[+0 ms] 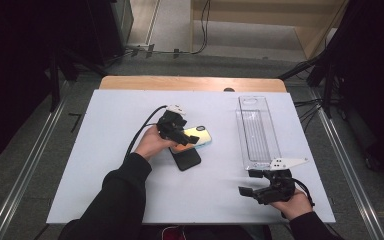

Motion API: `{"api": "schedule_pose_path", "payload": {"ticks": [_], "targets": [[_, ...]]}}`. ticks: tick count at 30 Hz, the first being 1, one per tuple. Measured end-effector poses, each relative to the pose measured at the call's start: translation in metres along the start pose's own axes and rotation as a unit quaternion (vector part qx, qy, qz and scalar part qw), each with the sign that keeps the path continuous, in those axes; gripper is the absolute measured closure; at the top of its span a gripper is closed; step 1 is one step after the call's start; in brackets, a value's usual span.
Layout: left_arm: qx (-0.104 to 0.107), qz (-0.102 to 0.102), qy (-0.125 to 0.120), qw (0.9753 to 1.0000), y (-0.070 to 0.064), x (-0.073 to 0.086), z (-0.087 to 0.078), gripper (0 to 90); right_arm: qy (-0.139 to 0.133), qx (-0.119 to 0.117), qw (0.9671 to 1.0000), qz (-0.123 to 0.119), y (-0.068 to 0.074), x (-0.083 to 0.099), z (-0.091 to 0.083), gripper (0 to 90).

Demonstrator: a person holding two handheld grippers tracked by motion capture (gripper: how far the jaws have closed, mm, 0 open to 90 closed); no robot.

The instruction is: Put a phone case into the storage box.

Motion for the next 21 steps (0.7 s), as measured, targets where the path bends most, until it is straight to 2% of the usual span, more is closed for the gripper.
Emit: {"api": "schedule_pose_path", "payload": {"ticks": [5,6,7,16,21], "targets": [[-0.016,0.003,0.008,0.9998,0.002,0.006,0.003,6.1,-0.001,0.001,1.0000,-0.001,0.000,0.000,0.000,11.7],[-0.020,0.011,0.014,0.9996,0.003,0.007,0.003,6.2,-0.002,0.001,1.0000,0.000,0.000,0.000,0.000,11.7],[-0.021,0.007,0.014,0.9997,0.003,0.009,0.004,6.3,-0.002,0.001,1.0000,0.000,0.000,0.000,0.000,11.7],[-0.025,0.025,0.024,0.9991,-0.001,0.013,0.008,6.3,-0.002,0.001,1.0000,0.000,0.000,0.000,-0.001,11.7],[-0.035,0.048,0.028,0.9979,-0.002,0.015,0.010,6.3,-0.002,0.001,1.0000,-0.001,0.000,-0.001,0.000,11.7]]}}
Point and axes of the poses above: each handheld gripper's, and its own axes: z roughly forward along the jaws, x roughly out of its underside, y roughly to its left, the point moved 6 cm from there along z, roughly forward along the jaws, and after that the axes turned 4 degrees about z, right-handed, at the moved point
